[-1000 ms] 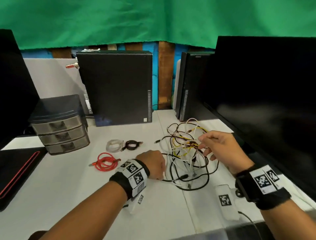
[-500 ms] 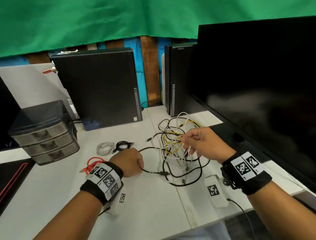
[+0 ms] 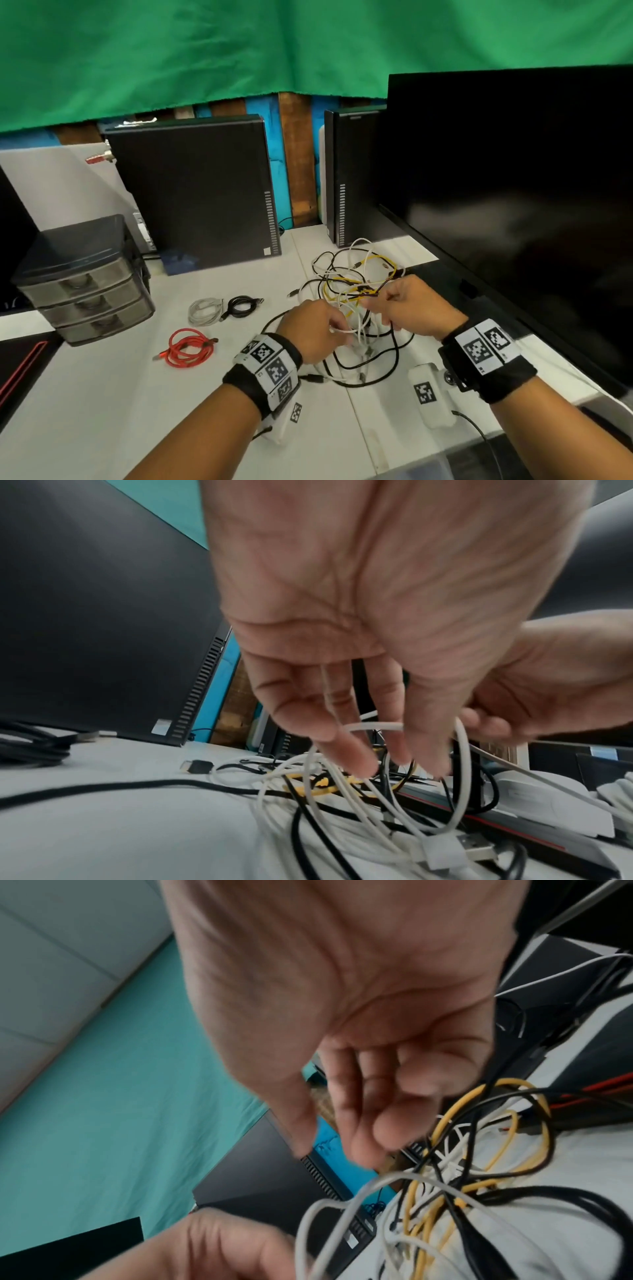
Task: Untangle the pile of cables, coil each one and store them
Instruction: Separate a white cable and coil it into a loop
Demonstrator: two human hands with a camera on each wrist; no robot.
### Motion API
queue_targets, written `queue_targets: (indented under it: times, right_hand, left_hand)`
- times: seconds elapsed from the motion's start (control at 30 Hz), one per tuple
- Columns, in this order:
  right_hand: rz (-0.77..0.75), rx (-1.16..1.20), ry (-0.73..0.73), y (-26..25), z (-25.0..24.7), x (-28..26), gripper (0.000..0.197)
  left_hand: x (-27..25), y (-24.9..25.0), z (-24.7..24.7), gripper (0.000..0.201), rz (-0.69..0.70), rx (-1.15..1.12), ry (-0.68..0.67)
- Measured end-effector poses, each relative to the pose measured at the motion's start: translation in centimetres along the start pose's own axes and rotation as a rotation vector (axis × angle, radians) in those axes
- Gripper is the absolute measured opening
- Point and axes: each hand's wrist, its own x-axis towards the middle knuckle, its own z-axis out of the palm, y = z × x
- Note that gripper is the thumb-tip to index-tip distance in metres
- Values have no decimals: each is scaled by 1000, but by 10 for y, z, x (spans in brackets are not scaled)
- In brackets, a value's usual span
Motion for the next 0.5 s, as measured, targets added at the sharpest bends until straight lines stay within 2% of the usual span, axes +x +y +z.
queue_targets:
  times: [0.07, 0.17, 0.27, 0.4, 0.43, 0.5]
  right_hand:
    - [31, -94, -150, 3, 8, -5, 53]
    - [-32, -161, -217, 8, 19, -8, 37]
    - [-30, -128, -75, 3, 8, -3, 33]
    - [-97, 173, 293, -17, -33, -8, 33]
    - [-124, 237, 340, -25, -44, -14, 33]
    - [-183, 339, 333, -38, -60, -27, 31]
  left_hand:
    - [2, 1, 3, 12, 10, -67, 12]
    - [2, 3, 4, 14, -2, -107, 7]
    - [2, -4, 8, 17, -57, -60, 10]
    - [3, -21, 9, 19, -135, 43, -58]
    - [4, -23, 8, 18, -151, 53, -64]
    - [4, -26, 5, 16, -190, 55, -53]
